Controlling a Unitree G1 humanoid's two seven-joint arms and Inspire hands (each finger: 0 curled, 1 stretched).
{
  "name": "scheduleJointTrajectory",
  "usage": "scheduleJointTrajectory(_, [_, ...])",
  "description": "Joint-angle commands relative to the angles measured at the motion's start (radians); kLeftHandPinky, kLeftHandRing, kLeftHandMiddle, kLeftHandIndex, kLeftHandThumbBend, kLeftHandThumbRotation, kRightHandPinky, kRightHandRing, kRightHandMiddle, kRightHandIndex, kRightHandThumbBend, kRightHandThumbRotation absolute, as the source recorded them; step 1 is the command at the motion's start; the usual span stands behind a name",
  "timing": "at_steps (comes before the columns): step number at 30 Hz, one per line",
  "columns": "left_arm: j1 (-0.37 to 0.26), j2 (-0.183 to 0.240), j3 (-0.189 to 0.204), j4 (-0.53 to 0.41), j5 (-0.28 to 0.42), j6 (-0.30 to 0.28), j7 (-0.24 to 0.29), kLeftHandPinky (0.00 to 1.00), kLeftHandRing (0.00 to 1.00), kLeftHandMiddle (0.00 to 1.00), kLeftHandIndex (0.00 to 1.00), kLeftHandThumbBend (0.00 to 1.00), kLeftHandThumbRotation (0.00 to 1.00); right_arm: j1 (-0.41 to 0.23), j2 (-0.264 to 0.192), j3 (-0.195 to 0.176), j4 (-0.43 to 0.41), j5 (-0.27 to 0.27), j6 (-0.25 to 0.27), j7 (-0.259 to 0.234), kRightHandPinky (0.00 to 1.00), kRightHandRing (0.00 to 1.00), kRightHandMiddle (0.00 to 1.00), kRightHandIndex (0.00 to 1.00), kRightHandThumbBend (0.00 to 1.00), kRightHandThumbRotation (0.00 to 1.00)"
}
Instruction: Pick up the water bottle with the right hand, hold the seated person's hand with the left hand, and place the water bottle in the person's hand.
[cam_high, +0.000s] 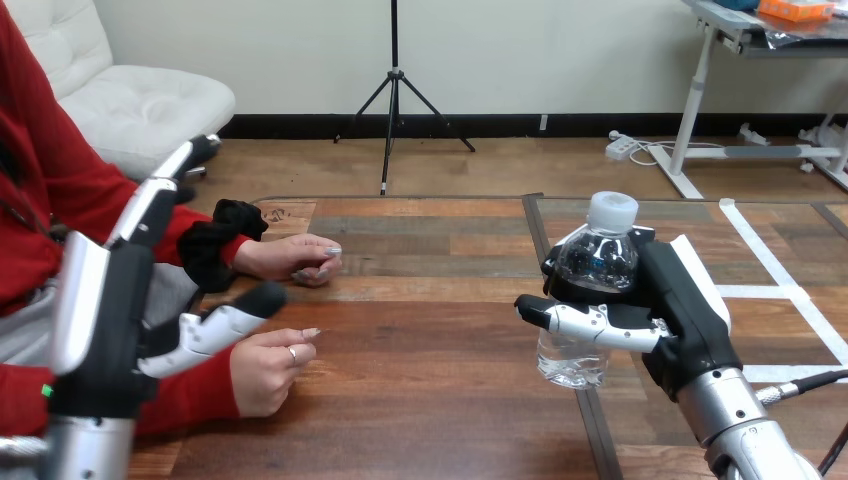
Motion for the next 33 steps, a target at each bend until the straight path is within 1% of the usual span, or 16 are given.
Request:
scheduleJointTrajectory(1, [-0.042,0.053,-0.002,-0.039,-0.034,0.036,-0.062,0.80,0.88,0.88,0.88,1.00,0.84,-0.044,0.006,-0.001,-0.056,0.019,-0.028,-0.006,0.28,0.33,0.39,0.40,0.82,0.00])
scheduleJointTrajectory(3, [-0.039,0.064,0.003,-0.049,-0.033,0.050,-0.077,0.80,0.88,0.88,0.88,1.00,0.83,-0.044,0.008,0.000,-0.059,0.024,-0.031,-0.004,0.28,0.33,0.39,0.40,0.82,0.00])
scheduleJointTrajectory(6, [-0.026,0.096,0.009,-0.083,-0.038,0.088,-0.123,0.80,0.88,0.88,0.88,1.00,0.81,-0.041,0.009,0.004,-0.073,0.024,-0.023,-0.007,0.28,0.33,0.39,0.40,0.82,0.00])
scheduleJointTrajectory(7, [-0.026,0.116,0.010,-0.084,-0.033,0.091,-0.141,0.80,0.88,0.88,0.88,1.00,0.80,-0.042,0.010,0.005,-0.078,0.031,-0.019,-0.004,0.28,0.33,0.39,0.40,0.82,0.00])
scheduleJointTrajectory(10, [-0.027,0.152,0.015,-0.083,-0.032,0.095,-0.179,0.78,0.88,0.88,0.87,1.00,0.77,-0.042,0.011,0.007,-0.085,0.040,-0.015,0.001,0.28,0.32,0.38,0.40,0.82,0.00])
scheduleJointTrajectory(11, [-0.027,0.161,0.016,-0.082,-0.036,0.098,-0.192,0.77,0.87,0.87,0.86,1.00,0.72,-0.042,0.010,0.007,-0.087,0.041,-0.017,0.001,0.28,0.32,0.38,0.40,0.82,0.00])
scheduleJointTrajectory(12, [-0.027,0.166,0.017,-0.082,-0.040,0.099,-0.201,0.76,0.87,0.87,0.86,1.00,0.71,-0.042,0.010,0.008,-0.089,0.041,-0.018,0.001,0.27,0.32,0.38,0.40,0.82,0.00])
scheduleJointTrajectory(13, [-0.032,0.182,0.018,-0.074,-0.035,0.100,-0.214,0.76,0.86,0.87,0.86,1.00,0.69,-0.043,0.010,0.009,-0.091,0.041,-0.018,0.000,0.27,0.32,0.38,0.40,0.82,0.00])
scheduleJointTrajectory(15, [-0.037,0.197,0.021,-0.066,-0.031,0.100,-0.229,0.74,0.85,0.86,0.85,1.00,0.66,-0.042,0.010,0.009,-0.096,0.042,-0.016,-0.001,0.27,0.32,0.38,0.40,0.82,0.00])
scheduleJointTrajectory(16, [-0.043,0.217,0.020,-0.060,-0.025,0.102,-0.245,0.74,0.85,0.85,0.85,1.00,0.64,-0.042,0.010,0.010,-0.100,0.042,-0.014,-0.002,0.27,0.32,0.38,0.40,0.82,0.00])
scheduleJointTrajectory(18, [-0.047,0.237,0.019,-0.056,-0.021,0.107,-0.265,0.73,0.84,0.85,0.84,1.00,0.61,-0.041,0.010,0.010,-0.106,0.042,-0.011,-0.003,0.27,0.32,0.38,0.40,0.82,0.00])
scheduleJointTrajectory(19, [-0.055,0.255,0.018,-0.043,-0.016,0.104,-0.276,0.72,0.84,0.84,0.84,1.00,0.60,-0.042,0.009,0.010,-0.106,0.043,-0.014,-0.001,0.27,0.32,0.38,0.40,0.82,0.00])
scheduleJointTrajectory(21, [-0.063,0.272,0.016,-0.030,-0.012,0.101,-0.289,0.71,0.83,0.84,0.84,1.00,0.56,-0.043,0.007,0.009,-0.108,0.046,-0.017,0.002,0.27,0.32,0.38,0.40,0.82,0.00])
scheduleJointTrajectory(25, [-0.058,0.320,0.022,-0.069,0.043,0.186,-0.325,0.71,0.82,0.84,0.85,1.00,0.54,-0.043,0.003,0.005,-0.118,0.041,-0.021,-0.001,0.27,0.32,0.39,0.40,0.82,0.00])
scheduleJointTrajectory(29, [-0.058,0.354,0.023,-0.093,0.094,0.238,-0.340,0.71,0.81,0.83,0.85,1.00,0.55,-0.040,-0.002,0.001,-0.130,0.036,-0.024,-0.005,0.27,0.32,0.39,0.40,0.82,0.00])
scheduleJointTrajectory(33, [-0.058,0.393,0.019,-0.110,0.143,0.271,-0.353,0.71,0.79,0.82,0.85,1.00,0.56,-0.035,-0.005,-0.003,-0.146,0.037,-0.018,-0.006,0.28,0.33,0.39,0.40,0.83,0.00])
